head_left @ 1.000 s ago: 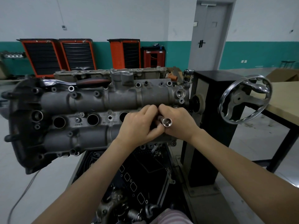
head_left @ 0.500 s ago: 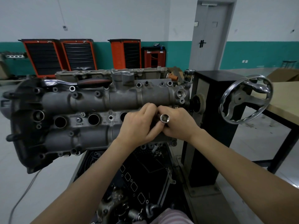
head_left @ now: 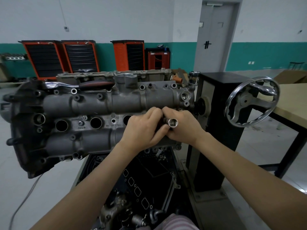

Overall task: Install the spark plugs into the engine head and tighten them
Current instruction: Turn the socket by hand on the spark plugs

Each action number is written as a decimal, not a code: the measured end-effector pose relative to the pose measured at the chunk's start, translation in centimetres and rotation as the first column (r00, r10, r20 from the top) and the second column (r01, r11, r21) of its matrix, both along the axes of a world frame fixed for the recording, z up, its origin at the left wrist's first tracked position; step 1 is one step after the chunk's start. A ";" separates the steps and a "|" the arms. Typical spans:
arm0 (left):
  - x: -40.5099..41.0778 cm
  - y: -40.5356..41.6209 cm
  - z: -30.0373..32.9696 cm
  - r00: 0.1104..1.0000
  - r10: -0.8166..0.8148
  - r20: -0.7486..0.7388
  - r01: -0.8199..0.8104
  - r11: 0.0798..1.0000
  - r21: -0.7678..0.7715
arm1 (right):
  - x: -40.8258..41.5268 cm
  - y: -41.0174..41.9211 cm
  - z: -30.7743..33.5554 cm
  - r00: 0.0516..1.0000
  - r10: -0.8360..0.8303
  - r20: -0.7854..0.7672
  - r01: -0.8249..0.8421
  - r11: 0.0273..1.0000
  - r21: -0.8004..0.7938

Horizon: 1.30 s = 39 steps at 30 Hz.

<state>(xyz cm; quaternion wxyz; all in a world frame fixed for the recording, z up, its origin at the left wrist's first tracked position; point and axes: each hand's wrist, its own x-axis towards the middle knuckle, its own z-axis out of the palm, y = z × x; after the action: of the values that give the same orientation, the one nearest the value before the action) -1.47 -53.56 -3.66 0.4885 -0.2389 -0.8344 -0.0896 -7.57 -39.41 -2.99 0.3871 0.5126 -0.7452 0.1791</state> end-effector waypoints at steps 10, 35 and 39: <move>-0.3 -0.3 -0.2 0.999 0.002 -0.048 -0.001 1.000 0.011 | -0.1 -0.2 -0.1 0.999 -0.017 0.037 0.019 0.999 -0.047; -0.2 0.1 -0.2 0.999 -0.038 0.032 0.037 0.999 0.038 | 0.2 0.0 0.0 0.998 0.029 0.062 -0.029 1.000 0.002; -0.1 0.1 0.0 1.000 0.001 0.031 -0.002 0.999 0.041 | 0.1 -0.1 0.1 1.000 -0.013 0.000 0.013 1.000 0.001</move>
<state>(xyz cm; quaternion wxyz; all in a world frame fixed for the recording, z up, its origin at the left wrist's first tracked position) -1.57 -53.51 -3.69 0.4805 -0.2267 -0.8400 -0.1101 -7.47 -39.52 -2.91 0.3879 0.5082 -0.7486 0.1760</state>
